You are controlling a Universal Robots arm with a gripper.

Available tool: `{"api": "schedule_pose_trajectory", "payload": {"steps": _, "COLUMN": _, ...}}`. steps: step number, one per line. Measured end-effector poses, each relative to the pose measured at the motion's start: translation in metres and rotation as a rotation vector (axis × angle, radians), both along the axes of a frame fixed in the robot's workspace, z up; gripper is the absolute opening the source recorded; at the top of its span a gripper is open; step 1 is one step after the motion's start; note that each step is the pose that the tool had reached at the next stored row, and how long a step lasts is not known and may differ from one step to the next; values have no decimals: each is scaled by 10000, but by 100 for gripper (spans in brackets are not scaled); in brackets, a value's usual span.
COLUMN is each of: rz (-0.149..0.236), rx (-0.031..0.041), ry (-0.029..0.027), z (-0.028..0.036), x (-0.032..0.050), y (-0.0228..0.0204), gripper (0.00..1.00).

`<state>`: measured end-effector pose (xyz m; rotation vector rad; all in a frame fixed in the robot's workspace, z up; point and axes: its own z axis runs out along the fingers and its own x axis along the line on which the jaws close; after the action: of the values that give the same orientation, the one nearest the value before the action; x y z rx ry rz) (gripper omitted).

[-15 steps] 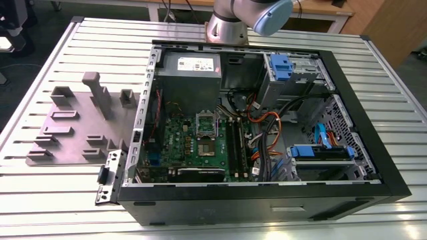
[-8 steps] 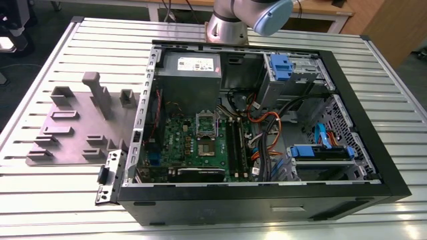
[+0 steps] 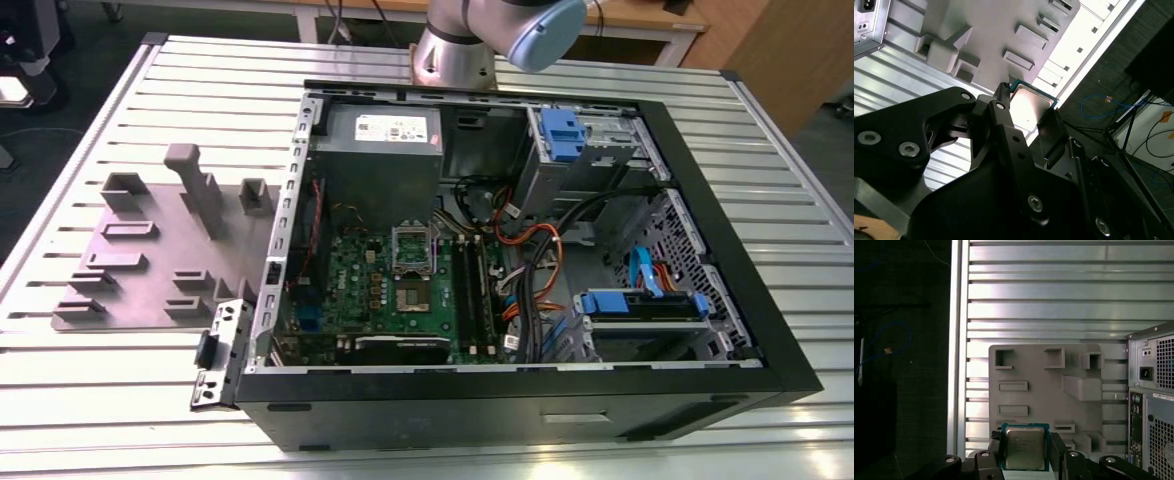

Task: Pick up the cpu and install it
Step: 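Pick up the cpu and move it towards the insertion slot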

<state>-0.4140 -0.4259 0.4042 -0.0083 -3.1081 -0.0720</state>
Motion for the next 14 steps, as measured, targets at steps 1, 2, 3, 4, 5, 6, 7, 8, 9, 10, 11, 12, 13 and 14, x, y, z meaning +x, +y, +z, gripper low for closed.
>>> {"api": "schedule_pose_trajectory", "payload": {"steps": 1, "rz": -4, "rx": 0, "ry": 0, "z": 0, "x": 1, "y": -16, "gripper": 47}}
{"api": "schedule_pose_trajectory", "payload": {"steps": 2, "rz": -7, "rx": 0, "ry": 1, "z": 0, "x": 1, "y": -26, "gripper": 47}}
{"api": "schedule_pose_trajectory", "payload": {"steps": 3, "rz": -8, "rx": 0, "ry": 1, "z": 0, "x": 2, "y": -31, "gripper": 47}}
{"api": "schedule_pose_trajectory", "payload": {"steps": 4, "rz": -9, "rx": -1, "ry": 0, "z": 1, "x": 3, "y": -34, "gripper": 47}}
{"api": "schedule_pose_trajectory", "payload": {"steps": 5, "rz": -10, "rx": 0, "ry": -1, "z": 0, "x": 4, "y": -34, "gripper": 47}}
{"api": "schedule_pose_trajectory", "payload": {"steps": 6, "rz": -10, "rx": 1, "ry": -3, "z": -1, "x": 7, "y": -35, "gripper": 47}}
{"api": "schedule_pose_trajectory", "payload": {"steps": 7, "rz": -9, "rx": 1, "ry": -1, "z": 0, "x": 11, "y": -36, "gripper": 47}}
{"api": "schedule_pose_trajectory", "payload": {"steps": 8, "rz": -9, "rx": 0, "ry": 0, "z": 0, "x": 17, "y": -36, "gripper": 47}}
{"api": "schedule_pose_trajectory", "payload": {"steps": 9, "rz": -8, "rx": 1, "ry": -1, "z": 0, "x": 23, "y": -36, "gripper": 47}}
{"api": "schedule_pose_trajectory", "payload": {"steps": 10, "rz": -9, "rx": 1, "ry": -1, "z": -1, "x": 30, "y": -36, "gripper": 47}}
{"api": "schedule_pose_trajectory", "payload": {"steps": 11, "rz": -9, "rx": 0, "ry": -1, "z": 0, "x": 36, "y": -36, "gripper": 47}}
{"api": "schedule_pose_trajectory", "payload": {"steps": 12, "rz": -9, "rx": 1, "ry": -1, "z": -1, "x": 43, "y": -36, "gripper": 47}}
{"api": "schedule_pose_trajectory", "payload": {"steps": 13, "rz": -9, "rx": 0, "ry": 0, "z": 0, "x": 49, "y": -36, "gripper": 47}}
{"api": "schedule_pose_trajectory", "payload": {"steps": 14, "rz": -9, "rx": 1, "ry": -1, "z": 0, "x": 54, "y": -36, "gripper": 47}}
